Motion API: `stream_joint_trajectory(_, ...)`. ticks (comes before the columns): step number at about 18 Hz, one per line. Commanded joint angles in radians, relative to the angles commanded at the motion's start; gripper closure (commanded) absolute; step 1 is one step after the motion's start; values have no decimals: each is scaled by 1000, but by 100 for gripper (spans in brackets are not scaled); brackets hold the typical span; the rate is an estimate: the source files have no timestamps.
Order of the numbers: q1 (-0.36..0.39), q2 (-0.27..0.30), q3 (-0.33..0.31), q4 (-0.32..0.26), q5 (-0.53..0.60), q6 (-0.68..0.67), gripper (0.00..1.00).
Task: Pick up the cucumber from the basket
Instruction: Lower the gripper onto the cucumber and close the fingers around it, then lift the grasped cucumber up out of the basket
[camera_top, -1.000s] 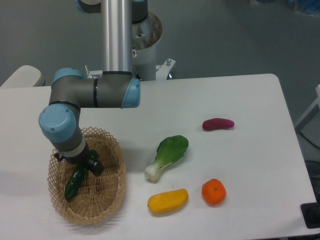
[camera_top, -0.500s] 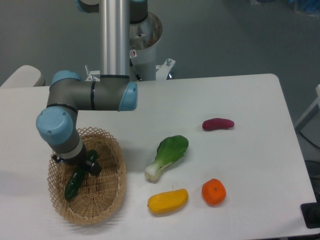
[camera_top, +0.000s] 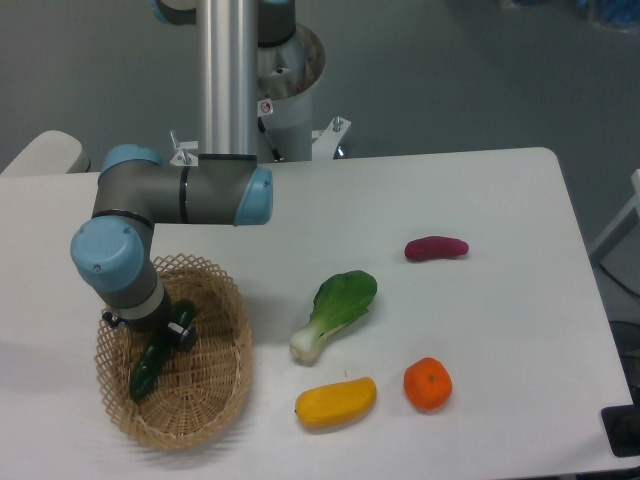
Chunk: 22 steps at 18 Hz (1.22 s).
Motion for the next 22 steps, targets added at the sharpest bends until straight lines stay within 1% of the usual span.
stream_joint_trajectory(8,0,2,0,2,-2,5,53)
stream_joint_trajectory(14,0,8,2,0,0,6,60)
stream_joint_trajectory(22,3,18,31,-2,3,28,61)
